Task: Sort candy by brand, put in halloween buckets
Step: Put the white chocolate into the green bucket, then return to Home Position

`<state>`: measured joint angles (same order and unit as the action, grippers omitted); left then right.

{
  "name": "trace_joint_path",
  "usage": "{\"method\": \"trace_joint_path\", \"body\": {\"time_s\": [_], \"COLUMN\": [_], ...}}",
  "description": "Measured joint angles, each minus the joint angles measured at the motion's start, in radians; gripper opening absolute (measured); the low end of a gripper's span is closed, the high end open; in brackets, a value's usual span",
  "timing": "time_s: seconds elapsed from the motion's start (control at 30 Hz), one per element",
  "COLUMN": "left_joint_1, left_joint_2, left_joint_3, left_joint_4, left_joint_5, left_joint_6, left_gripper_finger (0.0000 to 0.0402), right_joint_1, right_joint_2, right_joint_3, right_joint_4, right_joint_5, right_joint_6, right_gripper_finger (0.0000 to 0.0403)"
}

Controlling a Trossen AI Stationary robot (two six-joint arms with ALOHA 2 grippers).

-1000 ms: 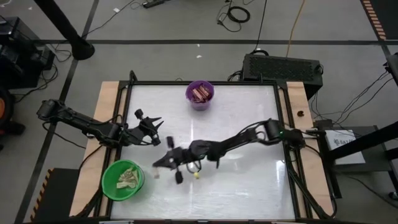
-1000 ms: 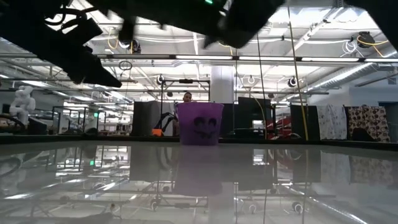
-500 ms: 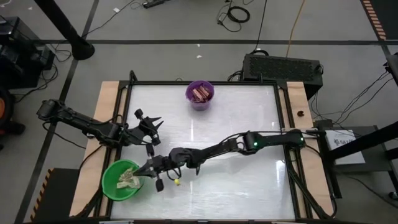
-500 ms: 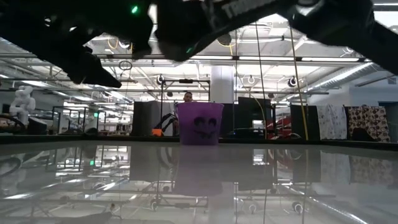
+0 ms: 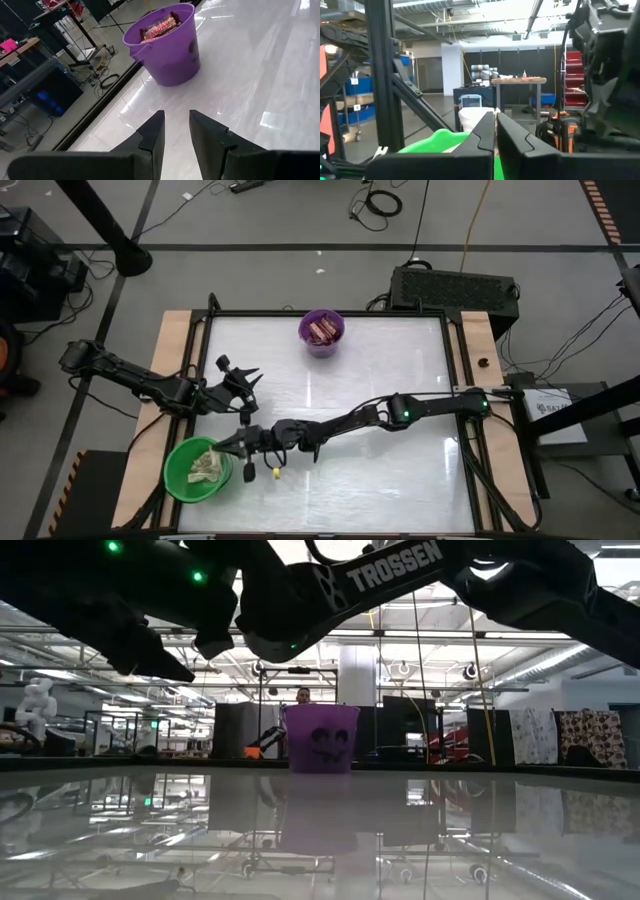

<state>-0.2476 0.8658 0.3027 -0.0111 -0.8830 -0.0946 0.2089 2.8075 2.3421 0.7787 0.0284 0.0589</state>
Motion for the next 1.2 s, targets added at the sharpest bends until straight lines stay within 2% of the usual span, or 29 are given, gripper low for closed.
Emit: {"method": "trace_joint_path", "body": {"time_s": [0.3,0.6,0.77,0.87,1.0,1.1,1.2], "left_joint_1": [0.0,-0.001,-0.002,-0.002,0.016,0.053,0.103], "left_joint_2": [0.0,0.0,0.0,0.0,-0.001,-0.001,-0.001], "left_joint_3": [0.0,0.0,0.0,0.0,0.008,0.06,0.128], "left_joint_4": [0.001,-0.015,-0.026,-0.005,0.06,0.072,0.074], "left_joint_5": [-0.001,-0.002,0.015,0.015,0.013,0.013,0.016], "left_joint_6": [-0.002,-0.004,-0.005,-0.005,0.024,0.085,0.165], "left_gripper_finger": [0.0098,0.0098,0.0098,0.0098,0.0098,0.0098,0.0098], "right_joint_1": [0.002,0.003,-0.004,-0.019,-0.042,-0.065,-0.087], "right_joint_2": [0.0,-0.013,-0.117,-0.198,-0.302,-0.384,-0.465], "right_joint_3": [0.0,0.0,-0.002,-0.002,-0.002,-0.001,0.001], "right_joint_4": [-0.014,-0.064,-0.396,-0.615,-0.865,-1.01,-1.141], "right_joint_5": [-0.008,-0.037,-0.114,-0.125,-0.24,-0.345,-0.368], "right_joint_6": [-0.003,-0.019,-0.007,-0.043,-0.065,-0.046,-0.036], "right_gripper_finger": [0.0039,0.0107,0.0128,0.0132,0.0132,0.0132,0.0132]}}
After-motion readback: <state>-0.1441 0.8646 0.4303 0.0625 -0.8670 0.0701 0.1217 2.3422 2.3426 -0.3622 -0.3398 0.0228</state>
